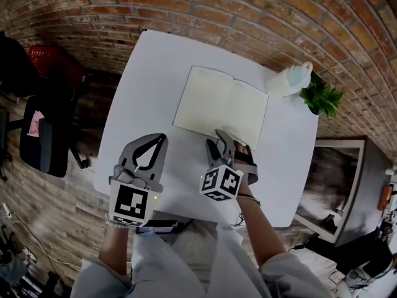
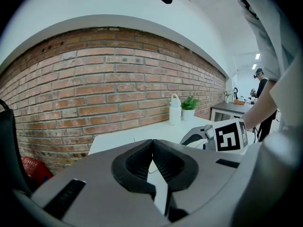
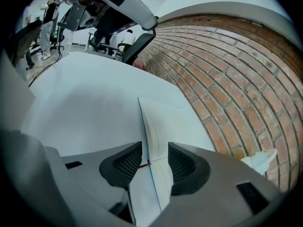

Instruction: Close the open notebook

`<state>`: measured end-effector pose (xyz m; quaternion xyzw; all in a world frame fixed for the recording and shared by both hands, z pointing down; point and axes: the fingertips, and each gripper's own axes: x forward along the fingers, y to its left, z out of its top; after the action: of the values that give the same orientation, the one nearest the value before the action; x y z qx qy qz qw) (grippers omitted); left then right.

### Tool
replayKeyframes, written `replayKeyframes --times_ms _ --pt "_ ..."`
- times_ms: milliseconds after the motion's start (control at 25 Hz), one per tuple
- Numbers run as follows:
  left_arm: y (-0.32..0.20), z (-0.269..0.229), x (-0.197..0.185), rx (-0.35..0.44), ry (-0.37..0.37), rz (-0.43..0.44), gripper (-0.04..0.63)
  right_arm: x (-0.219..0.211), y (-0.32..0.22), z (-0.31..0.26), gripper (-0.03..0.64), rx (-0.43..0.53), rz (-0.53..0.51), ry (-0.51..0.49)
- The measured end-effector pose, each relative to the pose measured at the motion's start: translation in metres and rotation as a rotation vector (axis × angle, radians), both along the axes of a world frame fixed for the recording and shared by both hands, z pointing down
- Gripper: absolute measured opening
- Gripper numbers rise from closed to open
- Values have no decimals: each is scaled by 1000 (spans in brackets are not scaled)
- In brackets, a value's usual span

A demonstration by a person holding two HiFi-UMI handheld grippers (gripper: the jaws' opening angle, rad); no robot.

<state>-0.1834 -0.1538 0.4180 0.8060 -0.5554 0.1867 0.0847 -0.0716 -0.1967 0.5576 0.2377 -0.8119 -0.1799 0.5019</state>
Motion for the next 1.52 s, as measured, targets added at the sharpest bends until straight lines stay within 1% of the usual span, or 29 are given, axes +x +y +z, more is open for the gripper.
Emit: replayKeyframes --times_ms 280,440,520,640,840,880,1000,1080,1160,1200,1280,1400,1520 --pt "-6 3 2 -4 19 -4 18 -1 -8 2 155 4 12 5" --pt "-10 9 3 -18 29 -7 18 -1 -12 2 155 16 1 15" --pt "-12 16 5 -39 50 -12 18 -1 -12 2 155 23 0 11" --pt "-14 27 8 -87 101 -23 18 -1 -10 3 152 32 -4 14" --pt "-18 48 19 -179 156 -38 18 -1 -6 5 95 7 -7 -7" --pt "-18 53 22 -201 178 -40 20 0 -6 5 89 -2 -4 -16" --pt "-19 65 28 -276 274 -52 21 0 -6 4 81 -29 12 -44" --pt "-19 74 31 -328 312 -69 33 0 -6 3 78 -43 26 -63" --pt "-20 83 35 -376 345 -70 119 1 -7 2 77 -52 39 -79" --pt "-20 87 38 -397 375 -70 140 1 -7 2 77 -55 45 -86" --pt "-21 93 41 -429 456 -88 163 2 -6 2 75 -60 54 -96" --pt "-24 100 40 -465 572 -138 176 2 -6 1 74 -63 62 -108" --pt "-26 109 38 -491 639 -181 187 2 -7 0 72 -67 71 -120"
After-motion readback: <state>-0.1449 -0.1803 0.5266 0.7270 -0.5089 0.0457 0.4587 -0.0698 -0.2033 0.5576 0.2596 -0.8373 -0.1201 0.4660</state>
